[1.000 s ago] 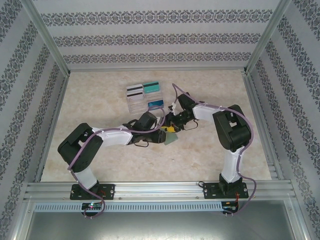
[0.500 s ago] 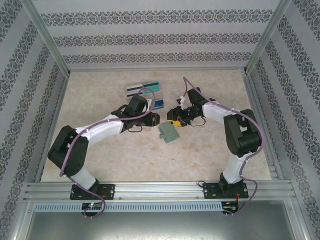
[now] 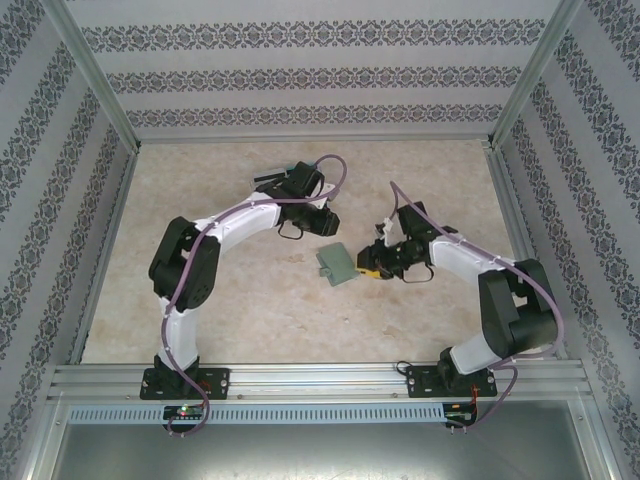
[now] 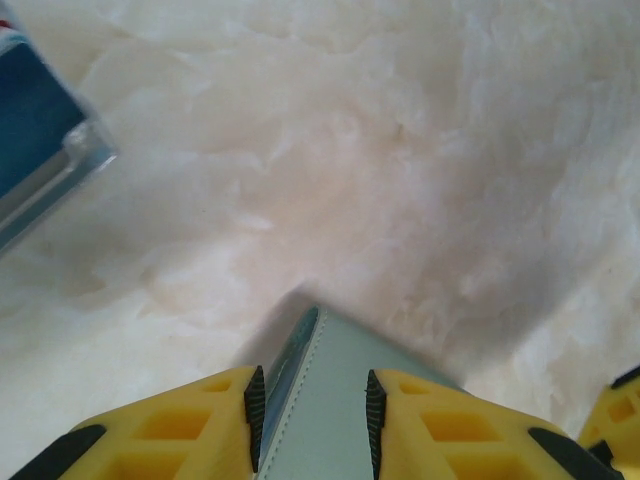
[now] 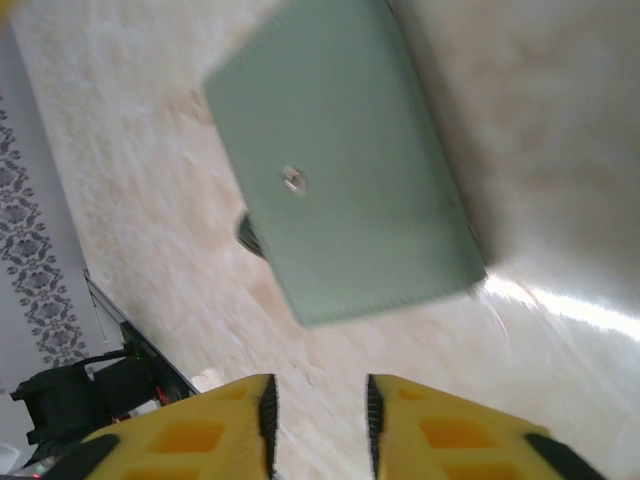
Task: Put the credit cards into the card holder
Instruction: Rotate the card holder at the center of the table.
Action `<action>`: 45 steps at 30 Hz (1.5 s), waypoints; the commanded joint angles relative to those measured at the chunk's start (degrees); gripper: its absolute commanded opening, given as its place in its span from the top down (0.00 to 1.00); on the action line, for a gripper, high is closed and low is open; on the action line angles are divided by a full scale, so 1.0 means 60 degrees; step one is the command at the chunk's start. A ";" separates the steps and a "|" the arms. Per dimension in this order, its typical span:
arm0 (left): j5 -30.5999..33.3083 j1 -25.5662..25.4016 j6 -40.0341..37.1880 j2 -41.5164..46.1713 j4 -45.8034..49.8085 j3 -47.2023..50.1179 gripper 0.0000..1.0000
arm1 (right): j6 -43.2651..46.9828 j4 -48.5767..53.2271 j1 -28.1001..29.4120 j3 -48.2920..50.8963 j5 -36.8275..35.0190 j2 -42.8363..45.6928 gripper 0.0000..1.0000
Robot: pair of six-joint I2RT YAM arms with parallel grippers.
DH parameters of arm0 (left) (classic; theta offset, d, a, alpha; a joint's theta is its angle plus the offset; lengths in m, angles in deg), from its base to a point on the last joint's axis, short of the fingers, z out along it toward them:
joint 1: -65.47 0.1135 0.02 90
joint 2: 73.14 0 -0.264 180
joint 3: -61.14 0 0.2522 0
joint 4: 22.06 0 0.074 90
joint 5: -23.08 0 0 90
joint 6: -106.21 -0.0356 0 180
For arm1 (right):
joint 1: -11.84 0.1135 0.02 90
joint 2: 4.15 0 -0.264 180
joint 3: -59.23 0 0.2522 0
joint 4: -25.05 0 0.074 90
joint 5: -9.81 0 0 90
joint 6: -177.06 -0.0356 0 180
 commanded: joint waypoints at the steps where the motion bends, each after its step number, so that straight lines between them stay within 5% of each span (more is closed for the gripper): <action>1: -0.0709 -0.0137 -0.0784 -0.0515 0.1279 -0.0313 0.65 | -0.0170 -0.0111 0.0268 0.0609 -0.0379 0.0090 0.75; 15: -0.0808 -0.0228 -0.0485 -0.0178 0.0900 0.1438 0.67 | 0.0064 -0.1358 0.0471 -0.0649 -0.1468 -0.2094 0.81; 31: -0.0741 -0.1574 0.2466 0.1146 -0.1867 0.4035 0.67 | 0.1278 0.0445 0.0508 -0.4624 -0.0574 -0.4524 0.80; 37: -0.0604 -0.1986 0.3628 0.0953 -0.2469 0.3196 0.67 | 0.1564 0.0852 -0.0105 -0.4661 -0.0640 -0.3975 0.79; 45: 0.1117 -0.1039 0.2337 0.2196 0.0393 0.2435 0.63 | 0.1874 0.1331 -0.0869 -0.3490 -0.1204 -0.2303 0.76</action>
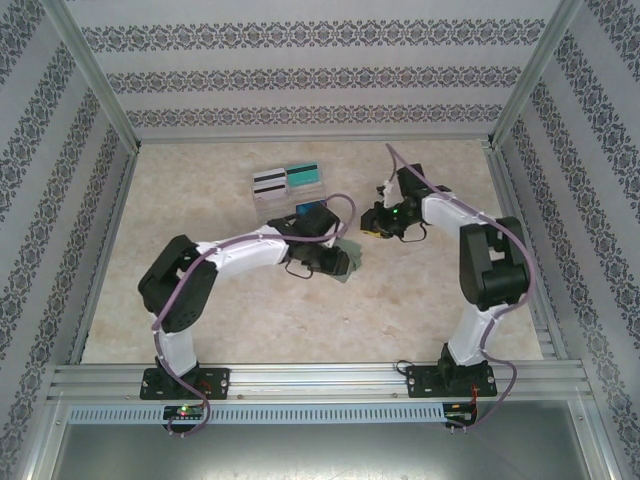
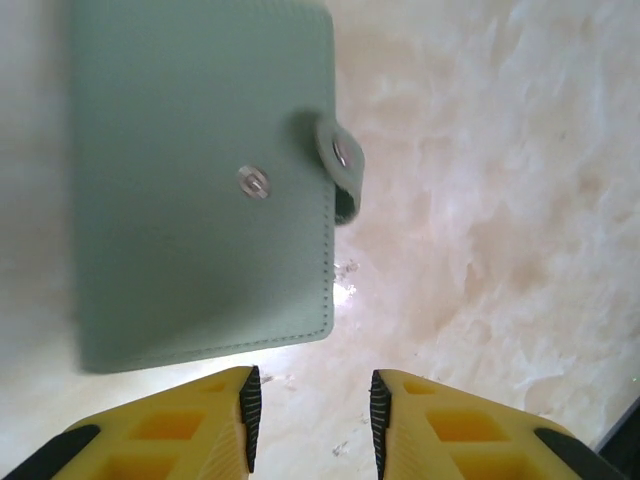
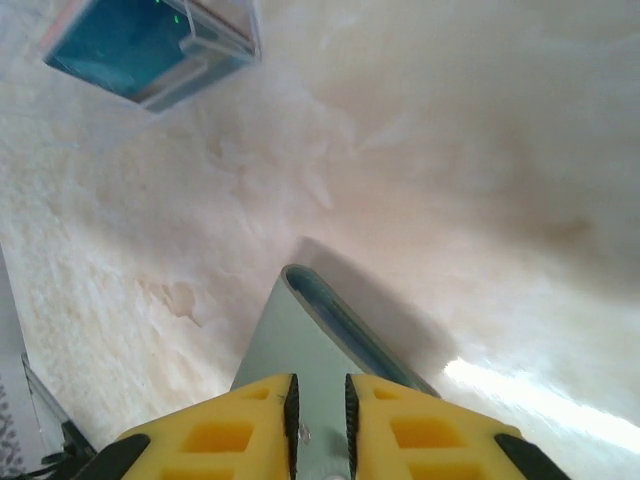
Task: Put the credit cards into the card holder
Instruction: Rotate the card holder at the center of the table.
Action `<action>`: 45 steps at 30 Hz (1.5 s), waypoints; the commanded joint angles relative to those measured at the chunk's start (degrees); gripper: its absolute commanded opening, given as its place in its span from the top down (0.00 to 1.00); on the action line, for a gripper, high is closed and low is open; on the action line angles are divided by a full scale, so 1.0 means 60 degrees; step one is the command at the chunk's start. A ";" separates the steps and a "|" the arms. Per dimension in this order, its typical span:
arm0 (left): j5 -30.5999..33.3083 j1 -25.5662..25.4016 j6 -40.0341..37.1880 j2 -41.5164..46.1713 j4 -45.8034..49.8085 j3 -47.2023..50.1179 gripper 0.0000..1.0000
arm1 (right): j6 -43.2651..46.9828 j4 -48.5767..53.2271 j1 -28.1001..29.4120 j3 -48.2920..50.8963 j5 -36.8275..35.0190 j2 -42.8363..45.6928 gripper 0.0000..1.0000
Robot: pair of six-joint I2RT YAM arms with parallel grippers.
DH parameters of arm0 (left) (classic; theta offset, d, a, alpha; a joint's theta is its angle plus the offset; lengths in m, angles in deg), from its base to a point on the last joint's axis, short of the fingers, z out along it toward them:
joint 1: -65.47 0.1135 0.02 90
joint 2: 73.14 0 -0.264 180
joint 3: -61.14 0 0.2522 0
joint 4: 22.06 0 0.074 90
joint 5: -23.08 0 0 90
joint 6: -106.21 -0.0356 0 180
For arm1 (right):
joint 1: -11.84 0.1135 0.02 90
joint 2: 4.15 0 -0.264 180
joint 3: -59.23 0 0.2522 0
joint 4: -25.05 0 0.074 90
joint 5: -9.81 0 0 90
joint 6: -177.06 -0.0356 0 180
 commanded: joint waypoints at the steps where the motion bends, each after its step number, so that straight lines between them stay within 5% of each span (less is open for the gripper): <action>1: 0.0634 0.0845 -0.0531 0.0460 0.1188 -0.0224 0.64 | 0.0267 0.0370 0.0080 0.0802 -0.0120 0.0742 0.76; 6: 0.0159 0.1486 -0.0956 -0.0188 0.1042 -0.0223 0.64 | -0.0175 -0.0415 0.0049 0.2407 -0.0080 0.1446 0.69; 14: -0.0749 0.0851 -0.0659 -0.1262 0.0619 -0.0548 0.63 | -0.1534 -0.2605 0.0080 0.3925 0.1282 0.1341 0.64; 33: -0.1668 -0.0273 0.1585 -0.1084 -0.1953 0.0034 0.63 | -0.0763 -0.2089 -0.0088 0.2289 0.1343 0.0057 0.63; 45: 0.0990 0.0935 0.0472 -0.0592 0.1104 -0.0717 0.64 | 0.0199 -0.0580 -0.0200 0.1270 0.0403 0.0112 0.59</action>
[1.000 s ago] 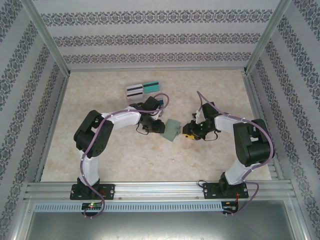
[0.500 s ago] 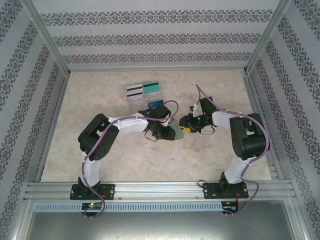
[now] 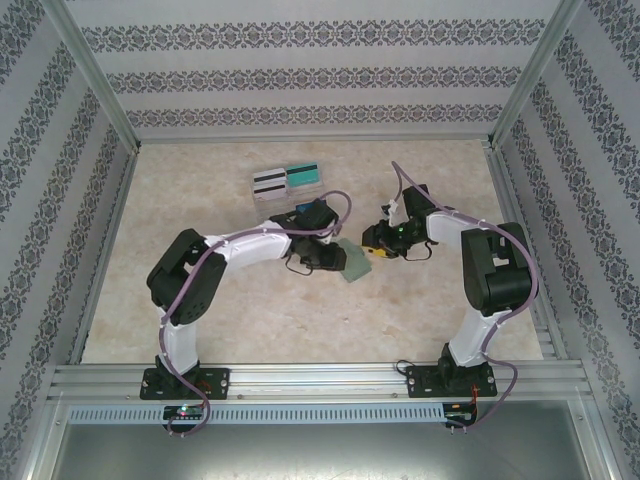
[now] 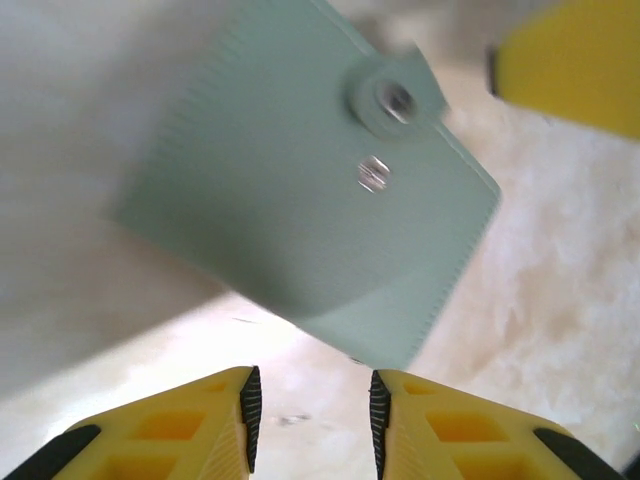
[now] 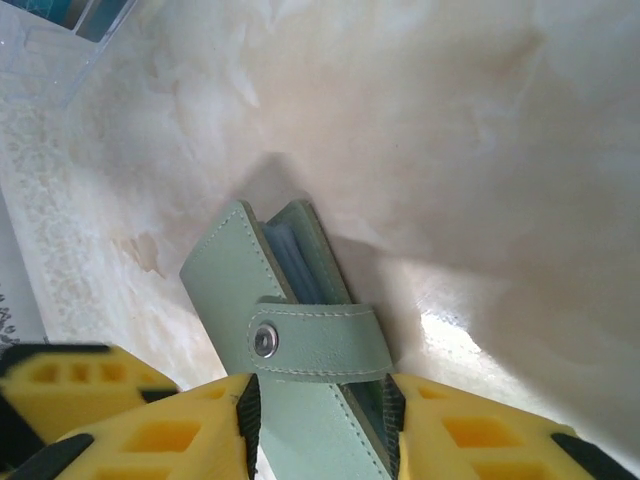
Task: Put the credit cards into the card holder
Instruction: Rotate the card holder at the center of the table.
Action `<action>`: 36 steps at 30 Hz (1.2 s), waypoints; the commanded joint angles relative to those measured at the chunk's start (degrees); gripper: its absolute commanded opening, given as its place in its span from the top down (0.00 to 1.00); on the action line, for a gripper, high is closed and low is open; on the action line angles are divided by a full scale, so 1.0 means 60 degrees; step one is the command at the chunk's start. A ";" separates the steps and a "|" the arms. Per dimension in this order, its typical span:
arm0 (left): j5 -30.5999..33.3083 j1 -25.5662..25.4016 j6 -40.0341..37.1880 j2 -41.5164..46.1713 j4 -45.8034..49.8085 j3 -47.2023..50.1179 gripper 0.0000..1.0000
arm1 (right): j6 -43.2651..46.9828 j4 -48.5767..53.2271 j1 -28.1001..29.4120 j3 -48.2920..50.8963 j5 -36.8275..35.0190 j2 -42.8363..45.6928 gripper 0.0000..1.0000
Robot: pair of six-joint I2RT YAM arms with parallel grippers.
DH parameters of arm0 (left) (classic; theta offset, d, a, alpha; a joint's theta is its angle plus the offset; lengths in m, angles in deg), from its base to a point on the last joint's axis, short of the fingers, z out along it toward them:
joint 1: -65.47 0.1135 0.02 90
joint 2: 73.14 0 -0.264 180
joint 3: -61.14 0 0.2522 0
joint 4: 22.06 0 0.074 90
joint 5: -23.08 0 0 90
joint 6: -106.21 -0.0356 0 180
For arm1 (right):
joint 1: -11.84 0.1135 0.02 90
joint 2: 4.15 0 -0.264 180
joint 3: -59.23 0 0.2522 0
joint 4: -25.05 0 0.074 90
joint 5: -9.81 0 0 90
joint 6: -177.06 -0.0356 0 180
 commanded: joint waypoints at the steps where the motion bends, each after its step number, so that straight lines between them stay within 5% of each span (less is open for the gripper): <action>1: 0.1001 0.0635 -0.0172 0.0080 0.0953 -0.0394 0.65 | 0.0517 0.0610 0.0033 -0.0586 -0.0358 -0.0165 0.58; 14: 0.0629 0.0137 -0.0288 -0.1925 0.1739 -0.2635 0.69 | 0.0668 0.0762 0.0461 -0.1337 0.0024 -0.1235 0.57; 27: 0.0997 0.0052 -0.0452 -0.2632 0.1938 -0.2909 0.74 | 0.0959 0.0811 0.0816 -0.0822 0.0620 -0.0898 0.63; 36: 0.1013 0.0051 -0.0570 -0.2532 0.2103 -0.3095 0.74 | 0.1190 0.1294 0.1346 -0.0560 -0.0485 -0.0534 0.64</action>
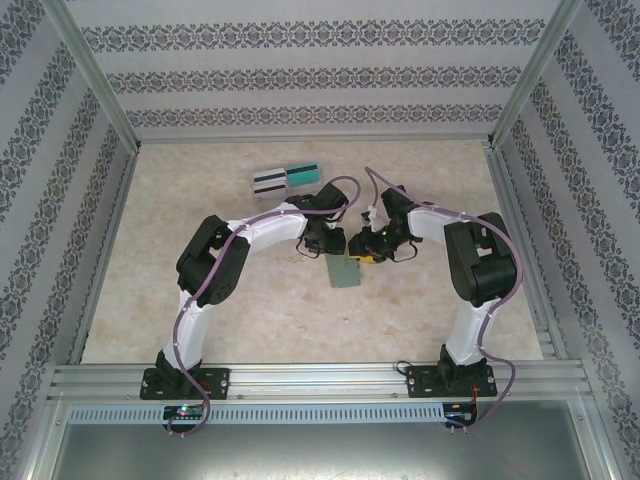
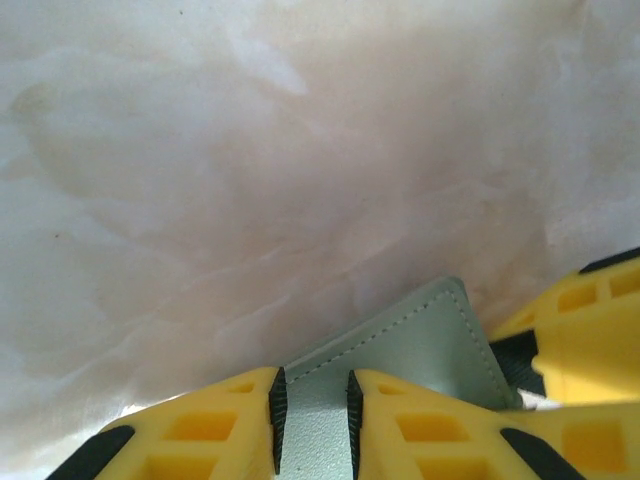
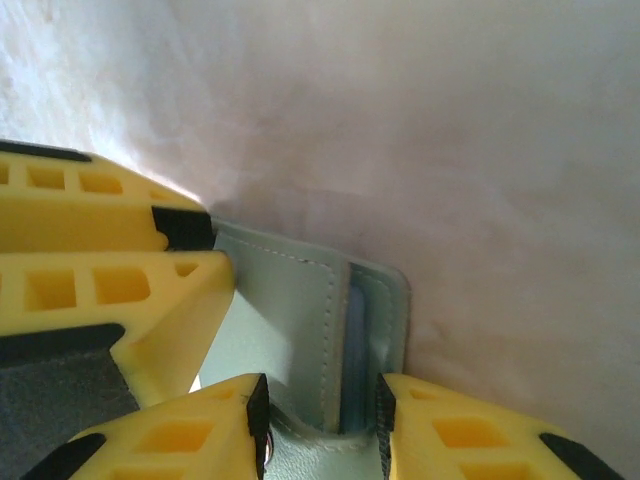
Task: Put the credit cards into the card holder
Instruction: Rotate the card holder at the center of the table, then close the button on the card holder.
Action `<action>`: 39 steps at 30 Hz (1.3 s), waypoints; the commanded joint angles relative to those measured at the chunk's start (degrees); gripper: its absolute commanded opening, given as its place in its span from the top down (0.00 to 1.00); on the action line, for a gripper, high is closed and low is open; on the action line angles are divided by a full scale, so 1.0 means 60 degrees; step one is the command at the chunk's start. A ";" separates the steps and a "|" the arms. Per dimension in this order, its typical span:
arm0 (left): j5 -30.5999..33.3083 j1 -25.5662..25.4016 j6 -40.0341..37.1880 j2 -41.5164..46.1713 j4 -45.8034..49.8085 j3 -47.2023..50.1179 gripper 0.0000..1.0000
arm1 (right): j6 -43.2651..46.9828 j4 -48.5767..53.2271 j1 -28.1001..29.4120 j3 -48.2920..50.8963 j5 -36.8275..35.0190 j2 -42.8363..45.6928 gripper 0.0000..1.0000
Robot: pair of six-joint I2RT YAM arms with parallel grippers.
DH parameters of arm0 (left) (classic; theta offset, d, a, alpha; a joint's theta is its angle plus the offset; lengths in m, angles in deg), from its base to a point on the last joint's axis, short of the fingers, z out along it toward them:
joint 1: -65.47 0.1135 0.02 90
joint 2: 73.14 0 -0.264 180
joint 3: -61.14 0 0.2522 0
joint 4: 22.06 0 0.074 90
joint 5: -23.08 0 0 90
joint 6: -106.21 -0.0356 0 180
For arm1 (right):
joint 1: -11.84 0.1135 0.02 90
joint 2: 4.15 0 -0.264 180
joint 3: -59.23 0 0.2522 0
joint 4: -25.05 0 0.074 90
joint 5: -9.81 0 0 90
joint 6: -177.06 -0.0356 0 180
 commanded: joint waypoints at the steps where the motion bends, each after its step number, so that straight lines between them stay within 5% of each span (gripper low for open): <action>1: 0.0169 -0.0090 -0.0208 -0.0249 0.0520 -0.0224 0.74 | 0.0223 0.0306 0.0291 0.0270 -0.0486 0.0407 0.64; 17: 0.0325 -0.0091 -0.0147 0.3114 -0.0589 0.2437 0.69 | -0.0629 -0.0694 0.0433 0.0921 -0.0825 0.1401 0.61; 25: 0.0037 -0.0135 -0.0147 0.2814 -0.0480 0.3248 0.67 | -0.1065 -0.1619 -0.0074 0.2024 -0.0513 0.1983 0.59; 39: -0.0553 -0.0325 -0.0059 0.1570 -0.0822 0.2350 0.68 | -0.1899 -0.3417 0.0069 0.2734 0.0774 0.1369 0.66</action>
